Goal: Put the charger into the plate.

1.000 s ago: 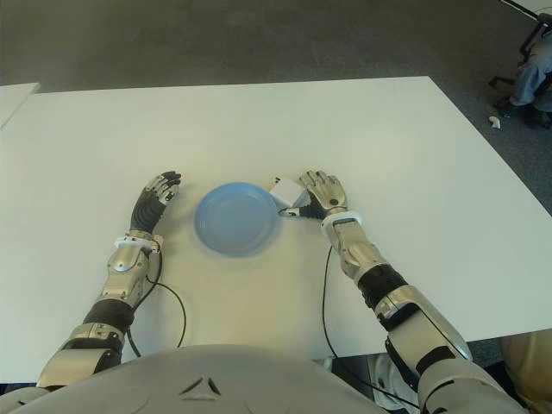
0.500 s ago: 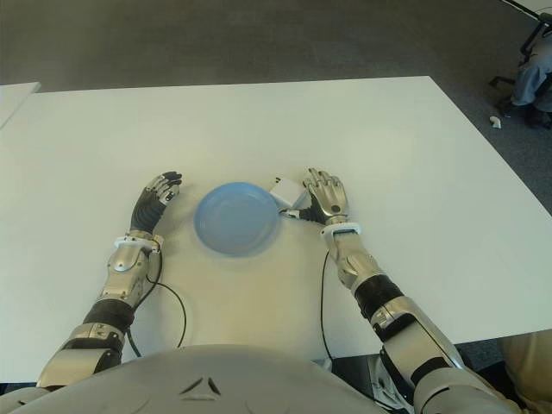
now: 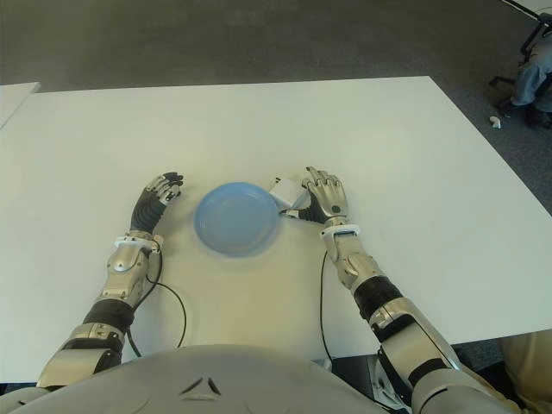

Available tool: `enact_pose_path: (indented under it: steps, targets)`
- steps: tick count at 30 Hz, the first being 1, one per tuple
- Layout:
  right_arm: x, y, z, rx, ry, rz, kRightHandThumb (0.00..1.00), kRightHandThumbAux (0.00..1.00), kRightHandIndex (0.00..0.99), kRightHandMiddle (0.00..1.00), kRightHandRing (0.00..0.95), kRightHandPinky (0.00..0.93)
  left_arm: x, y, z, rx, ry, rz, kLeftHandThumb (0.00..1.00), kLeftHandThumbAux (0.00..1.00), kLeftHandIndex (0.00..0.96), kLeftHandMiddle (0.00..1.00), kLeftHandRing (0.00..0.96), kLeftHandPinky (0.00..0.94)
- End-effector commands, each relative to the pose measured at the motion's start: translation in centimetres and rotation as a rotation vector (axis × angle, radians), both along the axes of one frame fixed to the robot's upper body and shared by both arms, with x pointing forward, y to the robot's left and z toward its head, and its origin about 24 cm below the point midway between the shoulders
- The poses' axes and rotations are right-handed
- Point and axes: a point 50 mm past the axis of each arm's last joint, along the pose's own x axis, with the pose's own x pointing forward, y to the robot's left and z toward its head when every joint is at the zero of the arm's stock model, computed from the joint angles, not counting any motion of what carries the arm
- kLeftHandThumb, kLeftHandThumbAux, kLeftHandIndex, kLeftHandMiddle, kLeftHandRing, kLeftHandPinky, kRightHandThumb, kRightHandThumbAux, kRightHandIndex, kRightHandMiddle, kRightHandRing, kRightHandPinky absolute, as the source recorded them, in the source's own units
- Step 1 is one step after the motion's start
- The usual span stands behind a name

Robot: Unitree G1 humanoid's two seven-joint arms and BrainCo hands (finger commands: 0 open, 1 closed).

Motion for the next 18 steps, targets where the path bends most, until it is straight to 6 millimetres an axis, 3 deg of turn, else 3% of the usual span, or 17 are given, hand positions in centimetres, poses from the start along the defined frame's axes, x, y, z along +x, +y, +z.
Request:
enact_pose_path:
  steps: [1,18]
  targets:
    - [-1.87,-0.64,-2.49,0.012,0.124,-0.02,0.73,0.711,0.44,0.861,0.858,0.874,-8.53,-1.74,-7.7,-0.101,0.467,0.011,0.038,0.528,0.249,0.258,0.242,0.244]
    - [-1.67,-0.56,-2.36,0.05,0.113,-0.01,0.73,0.711,0.44,0.862,0.858,0.875,-8.56,-1.76,-7.83,-0.102,0.478,0.015,0.058,0.506,0.237,0.257,0.236,0.233]
